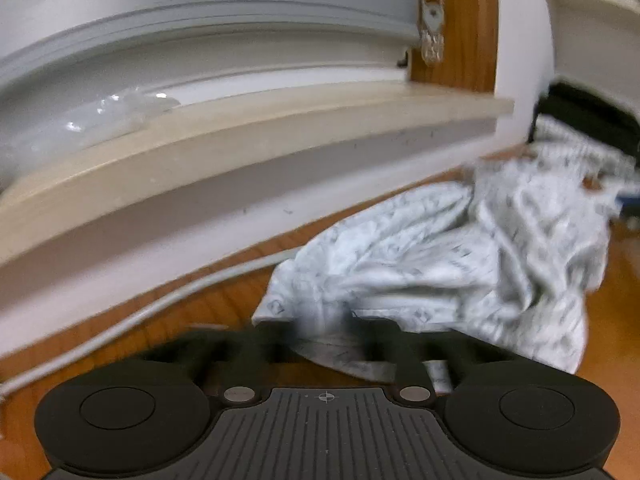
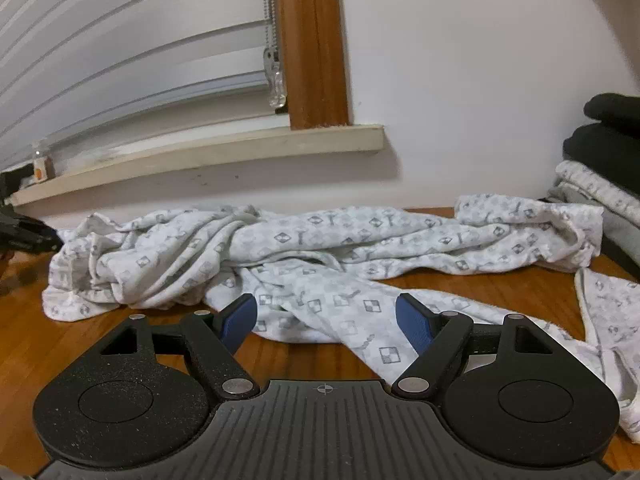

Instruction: Fold clothes

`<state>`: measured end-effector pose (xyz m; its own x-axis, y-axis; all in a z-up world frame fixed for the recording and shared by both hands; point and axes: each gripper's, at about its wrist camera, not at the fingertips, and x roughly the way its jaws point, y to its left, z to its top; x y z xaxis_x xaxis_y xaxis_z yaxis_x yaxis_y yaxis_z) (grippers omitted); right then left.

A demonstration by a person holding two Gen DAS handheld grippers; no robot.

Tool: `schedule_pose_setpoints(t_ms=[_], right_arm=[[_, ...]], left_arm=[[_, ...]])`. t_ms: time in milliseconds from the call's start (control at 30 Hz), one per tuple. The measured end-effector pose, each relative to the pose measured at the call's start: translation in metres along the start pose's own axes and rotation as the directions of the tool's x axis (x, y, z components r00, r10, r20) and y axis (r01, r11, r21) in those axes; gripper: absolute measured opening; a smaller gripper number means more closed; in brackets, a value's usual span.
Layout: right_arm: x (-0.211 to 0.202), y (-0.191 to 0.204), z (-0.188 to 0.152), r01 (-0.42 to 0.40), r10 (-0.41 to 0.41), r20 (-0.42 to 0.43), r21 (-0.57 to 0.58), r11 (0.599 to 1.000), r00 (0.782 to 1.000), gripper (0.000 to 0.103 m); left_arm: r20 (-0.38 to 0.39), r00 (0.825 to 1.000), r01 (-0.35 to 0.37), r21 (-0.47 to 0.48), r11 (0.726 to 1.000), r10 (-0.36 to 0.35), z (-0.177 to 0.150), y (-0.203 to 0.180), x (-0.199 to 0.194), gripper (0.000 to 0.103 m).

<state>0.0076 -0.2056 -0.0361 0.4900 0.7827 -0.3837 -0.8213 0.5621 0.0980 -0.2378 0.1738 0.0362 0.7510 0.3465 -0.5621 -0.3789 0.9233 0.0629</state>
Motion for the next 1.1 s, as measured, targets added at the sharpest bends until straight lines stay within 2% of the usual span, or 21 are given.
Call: schedule_pose_setpoints(t_ms=[233,400,433,467,533,667,733,833,1000,1100], right_arm=[[0.003,-0.001,0.001,-0.018,0.018,-0.016,0.004,1.0,1.0,0.076],[0.006,0.02,0.002,0.037,-0.041,-0.031,-0.111,0.993,0.999,0.075],[0.007,0.027,0.002,0.038,-0.043,-0.034,-0.129,0.991,0.999,0.072],[0.008,0.036,0.003,0.013,-0.019,-0.042,-0.134,0.991,0.999,0.069],[0.009,0.053,0.006,-0.036,0.028,-0.058,-0.144,0.989,0.998,0.053],[0.016,0.097,0.014,-0.143,0.129,-0.086,-0.193,0.971,0.988,0.044],[0.023,0.119,0.016,-0.2,0.179,-0.113,-0.211,0.957,0.977,0.039],[0.032,0.152,0.017,-0.268,0.238,-0.145,-0.253,0.929,0.96,0.037],[0.04,0.191,0.017,-0.326,0.284,-0.181,-0.29,0.9,0.942,0.037],[0.046,0.205,0.016,-0.33,0.281,-0.19,-0.315,0.89,0.941,0.037]], left_arm=[[0.069,0.996,-0.06,-0.067,0.996,0.064,0.002,0.017,-0.012,0.01],[0.116,0.987,-0.099,-0.116,0.988,0.112,0.003,0.029,-0.021,0.011],[0.125,0.985,-0.106,-0.127,0.986,0.122,0.004,0.031,-0.023,0.011],[0.133,0.982,-0.113,-0.137,0.984,0.132,0.004,0.034,-0.025,0.014],[0.123,0.985,-0.103,-0.161,0.982,0.123,0.001,0.036,-0.024,0.021],[0.139,0.982,-0.102,-0.16,0.982,0.125,-0.001,0.04,-0.031,0.053],[0.156,0.98,-0.096,-0.159,0.983,0.121,0.0,0.041,-0.039,0.054],[0.171,0.979,-0.085,-0.162,0.983,0.113,0.002,0.042,-0.044,0.061],[0.177,0.976,-0.095,-0.164,0.982,0.124,0.003,0.044,-0.046,0.066],[0.172,0.976,-0.102,-0.174,0.979,0.132,0.002,0.048,-0.046,0.068]])
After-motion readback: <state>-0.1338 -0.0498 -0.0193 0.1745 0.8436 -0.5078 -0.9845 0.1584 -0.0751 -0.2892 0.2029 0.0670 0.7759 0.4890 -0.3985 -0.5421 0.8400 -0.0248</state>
